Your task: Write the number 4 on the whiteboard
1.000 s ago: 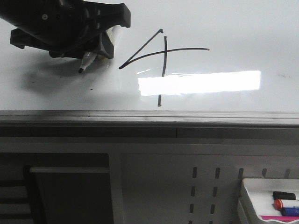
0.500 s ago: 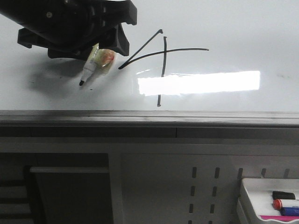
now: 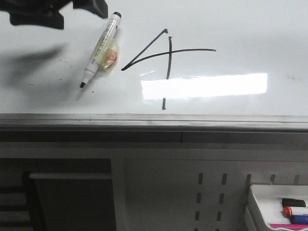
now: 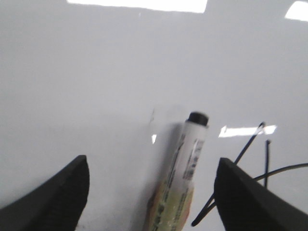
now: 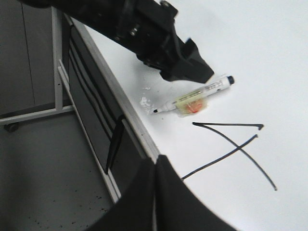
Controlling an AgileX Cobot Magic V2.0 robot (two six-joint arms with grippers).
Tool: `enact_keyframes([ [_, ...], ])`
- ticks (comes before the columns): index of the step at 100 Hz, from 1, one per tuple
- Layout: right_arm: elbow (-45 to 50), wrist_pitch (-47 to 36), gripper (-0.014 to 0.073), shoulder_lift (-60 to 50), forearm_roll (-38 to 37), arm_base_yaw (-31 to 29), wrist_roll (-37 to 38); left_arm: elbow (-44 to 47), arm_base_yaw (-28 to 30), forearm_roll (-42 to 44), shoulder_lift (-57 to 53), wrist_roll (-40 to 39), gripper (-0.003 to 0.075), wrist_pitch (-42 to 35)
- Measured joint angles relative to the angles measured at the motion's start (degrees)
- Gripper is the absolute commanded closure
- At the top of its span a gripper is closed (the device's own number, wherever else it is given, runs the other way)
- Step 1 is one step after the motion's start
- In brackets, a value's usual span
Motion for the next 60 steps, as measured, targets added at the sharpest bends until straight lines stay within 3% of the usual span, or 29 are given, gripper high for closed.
enact_keyframes([
  [15,2.2,-0.1,0.0657,-4.6,-0.3,-2.7,0.1,1.7,0.0,0.9,-8.1,4.0,0.0338,0.0],
  [37,12.4,-0.6,0.0657,-16.9,-0.4,-4.9,0.1,14.4,0.0,1.0,-26.1,7.8,0.0738,0.0],
  [60,25.7,-3.0,0.0658,-33.9,-0.7,-5.0,0.2,31.2,0.0,1.0,-45.2,8.3,0.0741,-0.4],
])
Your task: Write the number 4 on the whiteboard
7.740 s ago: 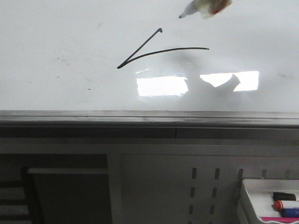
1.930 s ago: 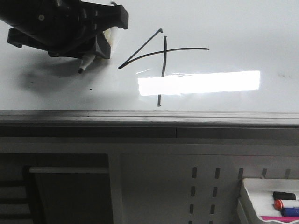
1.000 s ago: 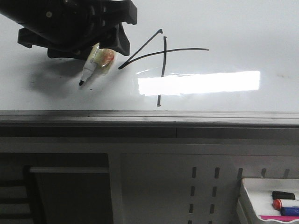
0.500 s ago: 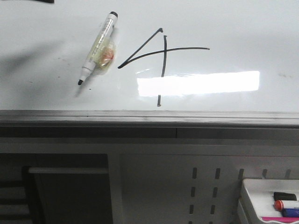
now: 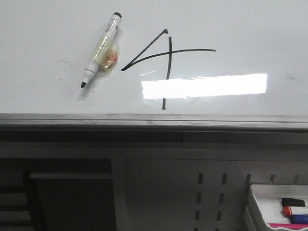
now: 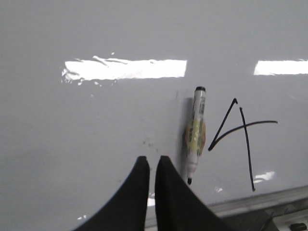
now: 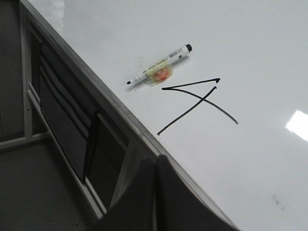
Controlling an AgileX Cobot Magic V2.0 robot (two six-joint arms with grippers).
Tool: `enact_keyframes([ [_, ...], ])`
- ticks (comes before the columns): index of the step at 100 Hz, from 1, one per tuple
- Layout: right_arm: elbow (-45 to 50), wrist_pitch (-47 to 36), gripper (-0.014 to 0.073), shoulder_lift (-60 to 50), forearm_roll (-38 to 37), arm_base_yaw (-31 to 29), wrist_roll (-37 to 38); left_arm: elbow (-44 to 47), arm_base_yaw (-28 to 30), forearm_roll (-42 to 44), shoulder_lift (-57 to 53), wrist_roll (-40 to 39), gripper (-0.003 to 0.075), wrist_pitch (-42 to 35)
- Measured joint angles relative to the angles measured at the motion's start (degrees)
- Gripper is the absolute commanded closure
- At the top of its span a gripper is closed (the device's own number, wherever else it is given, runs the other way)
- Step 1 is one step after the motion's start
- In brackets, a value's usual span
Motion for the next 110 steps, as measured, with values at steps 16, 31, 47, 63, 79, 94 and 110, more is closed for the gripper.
enact_keyframes([
  [16,4.8,-0.1,0.0658,-7.4,-0.5,0.0,0.0,5.8,0.0,-1.7,-6.8,0.0,0.0741,-0.1],
  [31,5.3,-1.1,0.0658,-9.2,-0.5,0.0,0.0,7.1,0.0,-3.6,-8.8,0.0,0.0741,-0.1],
  [47,5.3,-1.4,0.0658,-9.2,-0.5,0.0,0.0,7.4,0.0,-3.9,-8.8,0.0,0.0741,-0.2],
  [63,5.3,-1.4,0.0658,-9.2,-0.6,0.0,0.0,7.4,0.0,-3.9,-8.8,0.0,0.0741,-0.2],
  [79,5.3,-1.4,0.0658,-9.2,-0.6,0.0,0.1,7.4,0.0,-3.9,-8.8,0.0,0.0741,-0.2],
  [94,5.3,-1.4,0.0658,-9.2,-0.6,0.0,0.1,7.4,0.0,-3.9,-8.8,0.0,0.0741,-0.2],
  [110,5.3,-1.4,0.0658,-9.2,-0.7,0.0,0.1,8.0,0.1,-0.8,-9.3,0.0,0.0741,-2.1],
])
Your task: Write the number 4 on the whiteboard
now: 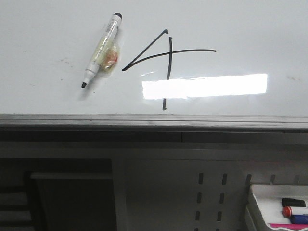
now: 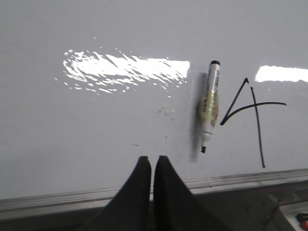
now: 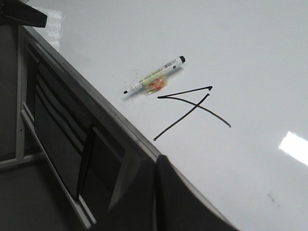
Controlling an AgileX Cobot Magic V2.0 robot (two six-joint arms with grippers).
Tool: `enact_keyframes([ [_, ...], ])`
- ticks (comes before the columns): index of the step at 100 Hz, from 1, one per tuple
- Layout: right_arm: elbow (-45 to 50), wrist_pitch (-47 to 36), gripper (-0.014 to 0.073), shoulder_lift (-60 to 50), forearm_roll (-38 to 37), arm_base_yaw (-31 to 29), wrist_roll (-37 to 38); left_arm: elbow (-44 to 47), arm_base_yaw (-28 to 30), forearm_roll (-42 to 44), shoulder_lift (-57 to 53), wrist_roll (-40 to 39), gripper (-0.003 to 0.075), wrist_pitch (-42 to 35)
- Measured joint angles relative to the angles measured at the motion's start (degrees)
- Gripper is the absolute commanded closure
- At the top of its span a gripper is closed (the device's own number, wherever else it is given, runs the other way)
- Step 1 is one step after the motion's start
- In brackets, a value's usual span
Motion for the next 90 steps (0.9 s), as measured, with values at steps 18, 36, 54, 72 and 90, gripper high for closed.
enact_keyframes([
  [18,0.1,0.0,0.0658,0.0,0.0,0.0,0.0,4.0,5.3,19.3,-5.6,-3.1,0.0741,1.2],
  [36,0.1,0.0,0.0658,0.0,0.0,0.0,0.0,9.7,16.8,53.6,-14.3,-32.1,0.0741,8.2],
  [54,0.1,0.0,0.0658,0.0,0.0,0.0,0.1,12.0,30.0,72.4,-20.7,-54.3,0.0741,19.3],
  [72,0.1,0.0,0.0658,0.0,0.0,0.0,0.1,12.0,38.4,76.2,-21.2,-61.8,0.0741,29.2],
  [90,0.1,0.0,0.0658,0.0,0.0,0.0,0.1,12.0,40.2,77.1,-21.2,-62.9,0.0741,33.9],
])
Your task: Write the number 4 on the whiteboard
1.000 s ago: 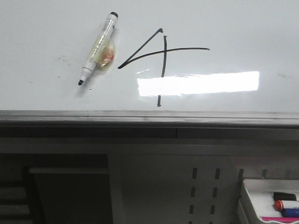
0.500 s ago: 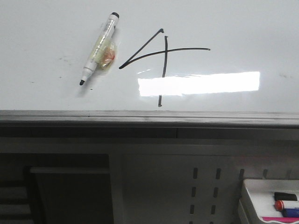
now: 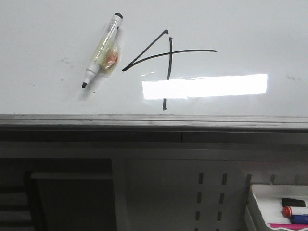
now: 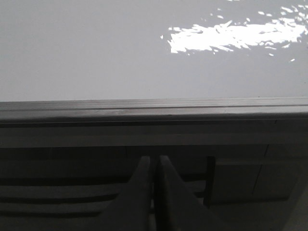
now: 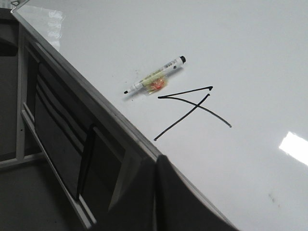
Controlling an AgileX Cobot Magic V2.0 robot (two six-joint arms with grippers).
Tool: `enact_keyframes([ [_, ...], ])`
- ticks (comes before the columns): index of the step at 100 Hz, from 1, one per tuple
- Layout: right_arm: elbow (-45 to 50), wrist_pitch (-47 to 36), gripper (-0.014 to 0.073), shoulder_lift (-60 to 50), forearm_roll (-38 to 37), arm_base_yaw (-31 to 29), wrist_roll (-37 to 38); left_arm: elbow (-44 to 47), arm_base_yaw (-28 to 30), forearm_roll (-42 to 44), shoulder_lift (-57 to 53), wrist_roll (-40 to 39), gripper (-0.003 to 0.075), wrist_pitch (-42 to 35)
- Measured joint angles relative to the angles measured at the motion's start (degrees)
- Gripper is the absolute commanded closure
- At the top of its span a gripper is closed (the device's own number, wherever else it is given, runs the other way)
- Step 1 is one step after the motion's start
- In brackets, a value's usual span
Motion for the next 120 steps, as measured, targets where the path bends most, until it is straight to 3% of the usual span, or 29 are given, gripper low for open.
enact_keyframes([
  [105,1.0,0.0,0.0658,0.0,0.0,-0.1,0.0,0.0,0.2,0.2,0.0,-0.1,0.0741,0.2],
  [120,6.2,-3.7,0.0658,0.0,-0.8,-6.2,3.8,0.0,0.3,0.2,0.0,-0.1,0.0741,0.2],
])
